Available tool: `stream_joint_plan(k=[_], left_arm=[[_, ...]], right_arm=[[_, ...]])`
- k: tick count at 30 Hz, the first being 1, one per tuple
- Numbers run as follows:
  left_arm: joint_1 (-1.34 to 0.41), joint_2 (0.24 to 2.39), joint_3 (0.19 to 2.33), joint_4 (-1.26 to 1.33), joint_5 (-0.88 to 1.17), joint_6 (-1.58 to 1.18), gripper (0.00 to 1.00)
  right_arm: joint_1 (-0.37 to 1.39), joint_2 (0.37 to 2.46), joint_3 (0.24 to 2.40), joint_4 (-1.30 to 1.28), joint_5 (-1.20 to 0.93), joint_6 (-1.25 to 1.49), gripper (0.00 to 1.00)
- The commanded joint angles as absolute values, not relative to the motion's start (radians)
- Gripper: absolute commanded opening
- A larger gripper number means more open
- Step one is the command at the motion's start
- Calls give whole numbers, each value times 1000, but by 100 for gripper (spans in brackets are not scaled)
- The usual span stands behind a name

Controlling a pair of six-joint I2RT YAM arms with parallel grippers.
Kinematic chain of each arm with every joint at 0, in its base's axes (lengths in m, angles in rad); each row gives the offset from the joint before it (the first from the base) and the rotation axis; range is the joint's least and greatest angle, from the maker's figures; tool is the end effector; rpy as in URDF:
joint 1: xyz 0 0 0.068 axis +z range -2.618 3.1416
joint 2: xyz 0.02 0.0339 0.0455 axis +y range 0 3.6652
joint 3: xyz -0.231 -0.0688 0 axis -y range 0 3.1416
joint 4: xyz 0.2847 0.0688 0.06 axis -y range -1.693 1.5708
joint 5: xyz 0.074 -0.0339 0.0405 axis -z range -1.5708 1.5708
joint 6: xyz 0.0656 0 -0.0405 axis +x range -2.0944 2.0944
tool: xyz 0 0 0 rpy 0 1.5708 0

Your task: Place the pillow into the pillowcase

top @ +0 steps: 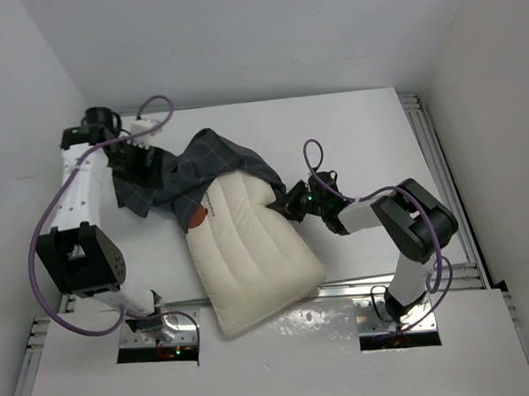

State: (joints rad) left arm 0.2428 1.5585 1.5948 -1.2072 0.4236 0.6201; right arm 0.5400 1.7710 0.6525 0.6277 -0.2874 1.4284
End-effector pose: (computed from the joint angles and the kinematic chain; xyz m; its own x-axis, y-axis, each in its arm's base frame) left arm 0.3478 0.0584 0.2915 -0.7647 0.3564 -0.5369 0.4676 0.8801 -0.0819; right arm 0.3036 0.2036 0.0455 -0.7577 0.6526 0.0071 0.2998 0.3384 0.8920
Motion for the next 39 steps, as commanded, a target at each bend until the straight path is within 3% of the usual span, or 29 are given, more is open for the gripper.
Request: stream_joint_plan(k=[1, 5, 8, 10, 12, 18, 21, 24, 27, 29, 32, 37, 39], left_arm=[[102, 1513, 1527, -1109, 283, 601, 71], [-7, 1502, 1442, -965, 167, 548, 79], [-72, 1508, 1422, -842, 127, 517, 80], [-121, 1519, 1401, -746, 111, 515, 81], [-185, 1531, 1355, -668, 74, 563, 83], [-268, 1646, 1321, -614, -35, 623, 82], [-268, 1687, 1363, -589, -136, 611, 56], [-268, 1713, 1428, -646, -135, 617, 43], [-268, 1718, 1454, -692, -135, 632, 15], [-268, 1715, 1463, -706, -138, 638, 3], [-268, 1716, 1524, -725, -138, 632, 0], [-270, 1766, 1687, -862, -63, 647, 8], [-270, 1793, 1720, -888, -84, 667, 0]], right_arm=[[537, 1784, 606, 853, -347, 1494, 0], [528, 1810, 592, 842, -351, 1436, 0], [528, 1821, 633, 714, -396, 1321, 17], [528, 1812, 647, 597, -405, 1263, 42], [529, 1770, 656, 470, -378, 1152, 57], [528, 1680, 744, 143, -302, 885, 66], [528, 1687, 770, 140, -371, 832, 68], [529, 1675, 819, 103, -403, 763, 69], [529, 1660, 883, 19, -390, 634, 70], [528, 1664, 955, -67, -336, 583, 70], [528, 1683, 1028, -109, -278, 534, 71], [529, 1771, 1156, -107, -259, 532, 74], [529, 1810, 1209, -117, -249, 535, 75]])
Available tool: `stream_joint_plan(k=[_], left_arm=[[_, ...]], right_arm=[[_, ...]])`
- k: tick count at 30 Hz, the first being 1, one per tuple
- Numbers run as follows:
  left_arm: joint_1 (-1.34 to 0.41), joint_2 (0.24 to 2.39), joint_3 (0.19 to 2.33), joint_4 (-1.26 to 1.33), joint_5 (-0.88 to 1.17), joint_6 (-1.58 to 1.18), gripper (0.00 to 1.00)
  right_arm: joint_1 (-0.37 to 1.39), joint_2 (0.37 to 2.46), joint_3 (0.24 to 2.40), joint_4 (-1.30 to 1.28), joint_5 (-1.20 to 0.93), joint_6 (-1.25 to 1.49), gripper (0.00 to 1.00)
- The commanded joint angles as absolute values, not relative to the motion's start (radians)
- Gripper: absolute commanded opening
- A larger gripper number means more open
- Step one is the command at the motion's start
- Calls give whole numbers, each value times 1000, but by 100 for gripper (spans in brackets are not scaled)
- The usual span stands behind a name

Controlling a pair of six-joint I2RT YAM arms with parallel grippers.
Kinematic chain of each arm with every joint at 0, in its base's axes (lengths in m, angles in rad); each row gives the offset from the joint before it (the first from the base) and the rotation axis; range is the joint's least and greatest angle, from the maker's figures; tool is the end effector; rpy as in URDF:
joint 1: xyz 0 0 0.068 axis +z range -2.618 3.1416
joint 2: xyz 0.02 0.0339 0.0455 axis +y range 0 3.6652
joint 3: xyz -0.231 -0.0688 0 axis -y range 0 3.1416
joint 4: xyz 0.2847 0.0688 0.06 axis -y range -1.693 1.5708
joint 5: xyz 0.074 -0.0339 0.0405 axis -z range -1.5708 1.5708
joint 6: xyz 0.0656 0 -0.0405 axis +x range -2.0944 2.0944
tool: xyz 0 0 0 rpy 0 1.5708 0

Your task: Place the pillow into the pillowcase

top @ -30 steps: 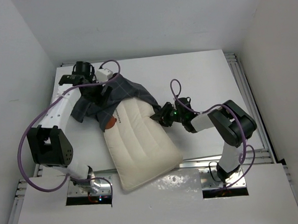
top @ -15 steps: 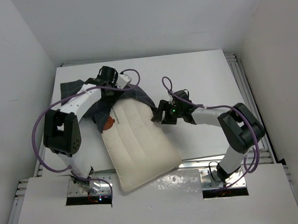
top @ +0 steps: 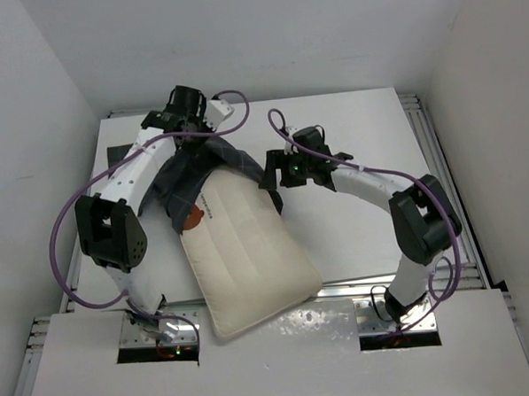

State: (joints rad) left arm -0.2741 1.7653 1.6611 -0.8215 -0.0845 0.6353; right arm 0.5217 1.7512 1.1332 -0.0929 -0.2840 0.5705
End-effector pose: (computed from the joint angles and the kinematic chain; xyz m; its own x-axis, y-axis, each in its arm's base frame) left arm 0.4230 -0.1132 0.2588 -0.4881 0.7515 -0.4439 0.6342 0.6548 0.4111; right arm 0.3654 0.2312 0.1353 -0.8339 0.1186 -0.5390 -0.2520 0.7870 0.5631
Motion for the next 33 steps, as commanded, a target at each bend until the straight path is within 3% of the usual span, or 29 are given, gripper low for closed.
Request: stream_joint_plan(k=[1, 6, 9, 15, 16, 18, 21, 23, 25, 27, 31, 33], left_arm=[[-270, 1799, 1718, -879, -103, 672, 0], [-287, 1836, 1715, -668, -234, 673, 0], [-334, 1907, 1773, -407, -301, 669, 0], [-429, 2178, 2064, -307, -327, 557, 4], [-434, 2200, 2081, -308, -334, 552, 14], [-442, 2236, 2089, -308, -347, 542, 23], [-443, 2234, 2051, -325, -338, 514, 59], [-443, 2223, 2043, -351, -327, 499, 70], [-443, 2198, 2054, -415, -310, 473, 81], [-443, 2168, 2072, -490, -267, 444, 97], [-443, 2047, 2074, -590, -125, 404, 100], [-442, 1973, 2071, -627, -100, 370, 100]], right_arm=[[531, 1847, 1254, -111, -249, 540, 75], [534, 1936, 1385, -75, -261, 557, 75], [534, 1948, 1413, -23, -249, 572, 75], [532, 1937, 1379, 103, -118, 659, 75], [532, 1963, 1381, 123, -114, 687, 75], [534, 2000, 1403, 150, -79, 719, 75], [532, 2068, 1456, 108, 68, 820, 73], [532, 2089, 1471, 92, 148, 842, 68], [532, 2083, 1486, 80, 245, 859, 40], [534, 2072, 1500, 54, 343, 858, 21], [532, 2037, 1503, 90, 351, 735, 22], [532, 2014, 1505, 87, 359, 691, 8]])
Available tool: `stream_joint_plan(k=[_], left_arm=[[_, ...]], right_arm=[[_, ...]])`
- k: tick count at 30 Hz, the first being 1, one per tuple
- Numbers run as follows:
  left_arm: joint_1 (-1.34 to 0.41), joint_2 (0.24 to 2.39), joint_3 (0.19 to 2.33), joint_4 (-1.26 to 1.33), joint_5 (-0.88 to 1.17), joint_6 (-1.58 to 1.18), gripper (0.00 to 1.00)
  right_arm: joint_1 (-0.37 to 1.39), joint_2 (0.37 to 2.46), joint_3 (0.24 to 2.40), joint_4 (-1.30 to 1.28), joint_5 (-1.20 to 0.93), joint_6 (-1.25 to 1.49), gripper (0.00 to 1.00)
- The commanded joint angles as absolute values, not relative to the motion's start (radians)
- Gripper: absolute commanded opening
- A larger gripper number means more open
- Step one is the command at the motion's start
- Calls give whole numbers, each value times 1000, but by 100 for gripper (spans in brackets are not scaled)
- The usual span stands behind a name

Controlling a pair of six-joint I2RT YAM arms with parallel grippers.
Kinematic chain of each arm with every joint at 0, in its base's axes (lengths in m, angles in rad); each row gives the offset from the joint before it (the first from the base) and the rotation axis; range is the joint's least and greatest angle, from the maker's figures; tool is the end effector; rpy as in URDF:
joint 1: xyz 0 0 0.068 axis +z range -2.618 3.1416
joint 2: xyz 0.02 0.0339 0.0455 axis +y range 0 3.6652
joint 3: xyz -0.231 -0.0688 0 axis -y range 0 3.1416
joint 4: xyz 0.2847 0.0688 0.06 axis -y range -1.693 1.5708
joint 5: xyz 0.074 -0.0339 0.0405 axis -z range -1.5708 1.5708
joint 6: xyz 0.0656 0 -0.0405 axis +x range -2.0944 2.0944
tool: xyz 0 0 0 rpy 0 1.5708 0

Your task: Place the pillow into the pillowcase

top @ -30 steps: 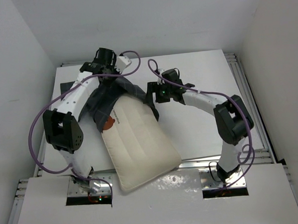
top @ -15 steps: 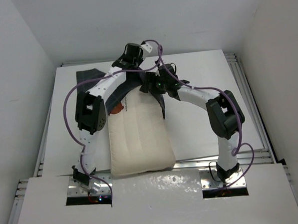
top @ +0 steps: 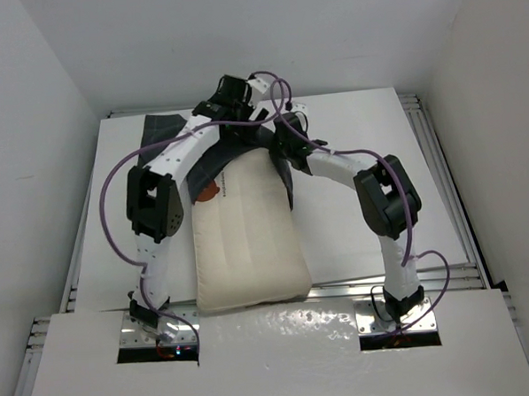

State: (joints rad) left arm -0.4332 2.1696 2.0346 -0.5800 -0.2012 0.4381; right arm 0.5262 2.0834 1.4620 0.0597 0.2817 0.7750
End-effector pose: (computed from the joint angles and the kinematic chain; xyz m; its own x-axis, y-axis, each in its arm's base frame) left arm 0.5000 -0.2168 0.2348 -0.4225 0.6534 -0.6282 0.5009 0.7459 0.4390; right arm 0.4551 0.2432 0.1249 -0.5243 0.4728 -0.7083 0.1229 0.8650 0.4864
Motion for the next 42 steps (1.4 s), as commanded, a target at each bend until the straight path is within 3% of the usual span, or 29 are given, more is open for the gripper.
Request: stream_joint_plan(k=[1, 6, 7, 8, 10, 13, 15, 18, 22, 25, 28, 34, 36, 37, 39, 42], left_arm=[[-439, 1950, 2066, -671, -98, 358, 100], [-347, 1758, 1884, -758, 107, 302, 96], [-336, 1703, 1780, -759, 141, 322, 91], [-342, 1683, 1726, -759, 162, 380, 76], [-385, 1652, 1637, -752, 160, 432, 66], [-411, 1655, 1504, -681, 34, 456, 71], [-411, 1660, 1474, -617, -30, 465, 85], [-413, 1681, 1430, -505, -58, 465, 87], [-423, 1773, 1448, -402, -67, 426, 70], [-443, 1828, 1465, -333, -129, 417, 68], [-448, 1864, 1488, -293, -155, 403, 60], [-453, 1974, 1554, -301, -161, 413, 57], [-454, 2008, 1572, -295, -158, 411, 49], [-454, 2017, 1580, -293, -156, 405, 29], [-456, 2035, 1615, -305, -140, 391, 1], [-456, 2008, 1655, -371, -29, 368, 0]], right_arm=[[532, 2008, 1503, 87, 388, 674, 0], [512, 2006, 1525, 87, 381, 604, 0], [493, 2008, 1529, 83, 364, 624, 0], [479, 2011, 1532, 81, 312, 647, 0], [454, 2019, 1532, 86, 244, 716, 0], [387, 2026, 1519, 86, 135, 810, 0], [362, 2034, 1505, 86, 48, 862, 0], [325, 2048, 1467, 106, -27, 914, 0], [313, 2062, 1431, 159, -89, 934, 0], [311, 2080, 1428, 179, -127, 939, 0], [307, 2101, 1425, 213, -175, 954, 0], [279, 2121, 1388, 267, -187, 1011, 0], [275, 2131, 1378, 288, -192, 1035, 0], [275, 2135, 1381, 287, -193, 1037, 0], [275, 2146, 1391, 270, -193, 1037, 0], [268, 2157, 1404, 230, -155, 1040, 3]])
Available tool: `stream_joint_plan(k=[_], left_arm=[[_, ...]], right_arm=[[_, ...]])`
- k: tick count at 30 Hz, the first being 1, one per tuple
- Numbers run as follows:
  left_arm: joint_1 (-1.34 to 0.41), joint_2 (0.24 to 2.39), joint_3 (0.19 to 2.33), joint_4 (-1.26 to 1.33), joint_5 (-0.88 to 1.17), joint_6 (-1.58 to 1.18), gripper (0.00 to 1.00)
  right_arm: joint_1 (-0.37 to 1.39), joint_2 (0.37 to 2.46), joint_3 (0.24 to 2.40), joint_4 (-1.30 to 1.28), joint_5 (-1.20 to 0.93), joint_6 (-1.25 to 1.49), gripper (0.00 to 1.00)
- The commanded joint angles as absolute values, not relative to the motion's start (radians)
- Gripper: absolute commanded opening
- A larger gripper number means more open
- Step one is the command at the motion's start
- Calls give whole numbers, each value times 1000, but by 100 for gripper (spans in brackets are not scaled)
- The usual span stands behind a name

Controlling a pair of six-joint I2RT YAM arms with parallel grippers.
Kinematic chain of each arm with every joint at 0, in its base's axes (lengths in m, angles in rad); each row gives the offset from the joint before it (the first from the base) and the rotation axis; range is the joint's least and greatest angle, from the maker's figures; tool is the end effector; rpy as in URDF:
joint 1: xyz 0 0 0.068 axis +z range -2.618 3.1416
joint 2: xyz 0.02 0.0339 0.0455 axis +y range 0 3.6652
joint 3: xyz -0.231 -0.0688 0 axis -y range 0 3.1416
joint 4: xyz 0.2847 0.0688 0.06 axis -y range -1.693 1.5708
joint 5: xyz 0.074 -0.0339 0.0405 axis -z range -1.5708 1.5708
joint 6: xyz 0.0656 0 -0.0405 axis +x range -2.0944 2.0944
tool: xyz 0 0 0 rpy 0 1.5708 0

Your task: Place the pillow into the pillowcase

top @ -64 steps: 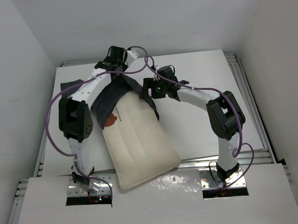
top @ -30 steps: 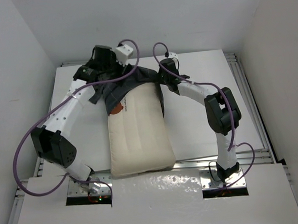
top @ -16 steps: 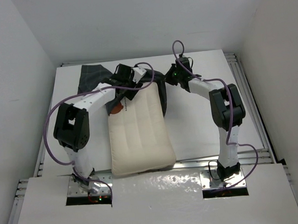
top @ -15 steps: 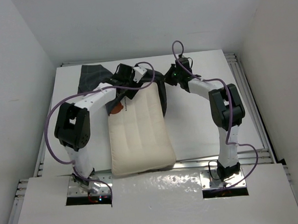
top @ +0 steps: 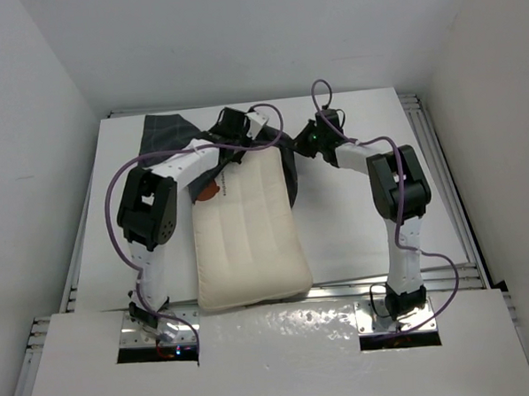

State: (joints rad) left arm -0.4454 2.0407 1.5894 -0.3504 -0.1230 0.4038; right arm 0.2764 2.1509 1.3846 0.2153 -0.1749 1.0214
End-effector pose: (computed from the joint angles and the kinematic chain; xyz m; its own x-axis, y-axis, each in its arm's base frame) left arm 0.4580 -0.2097 0.1493 -0.4585 0.6510 -0.6049 0.5771 0.7358 0.3543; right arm 0.4889 0.1505 0.0799 -0.6138 0.6988 -0.3672 0.2147 0.5954 0.7742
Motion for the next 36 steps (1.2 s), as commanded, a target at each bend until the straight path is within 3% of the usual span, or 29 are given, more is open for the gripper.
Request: stream_joint_plan(k=[1, 2, 5, 7, 10, 12, 14, 15, 16, 19, 22, 29, 34, 36], left_arm=[[-457, 1988, 1652, -377, -5, 367, 0], [-457, 1968, 1648, -377, 49, 368, 0], [-463, 1908, 1643, -396, 64, 373, 0], [-463, 1893, 1664, -432, 72, 370, 0], [-465, 1875, 1671, -452, 87, 358, 0], [-468, 1862, 1672, -472, 110, 350, 0], [-468, 1849, 1669, -488, 138, 338, 0], [-469, 1845, 1667, -491, 149, 334, 0], [-469, 1842, 1669, -492, 153, 333, 0], [-472, 1839, 1677, -491, 153, 328, 0], [-479, 1844, 1697, -499, 156, 315, 0], [-502, 1847, 1709, -515, 158, 310, 0], [-509, 1847, 1706, -515, 129, 305, 0], [-509, 1850, 1706, -514, 127, 305, 0]], right_arm=[[265, 2160, 1408, 216, -146, 1042, 6], [262, 2166, 1428, 187, -143, 1039, 9], [252, 2169, 1492, 88, -147, 965, 55], [244, 2136, 1531, 13, -121, 869, 70], [230, 2053, 1500, -63, -51, 772, 80], [209, 1956, 1428, -34, -52, 758, 82], [199, 1883, 1390, -18, -119, 724, 72], [207, 1867, 1387, -43, -165, 686, 58], [215, 1856, 1384, -58, -190, 674, 52], [262, 1818, 1333, -86, -236, 650, 40], [270, 1755, 1198, 68, -262, 736, 56], [327, 1865, 1241, 37, -310, 729, 71], [350, 1970, 1258, 84, -342, 762, 70], [357, 1989, 1261, 86, -351, 772, 64]])
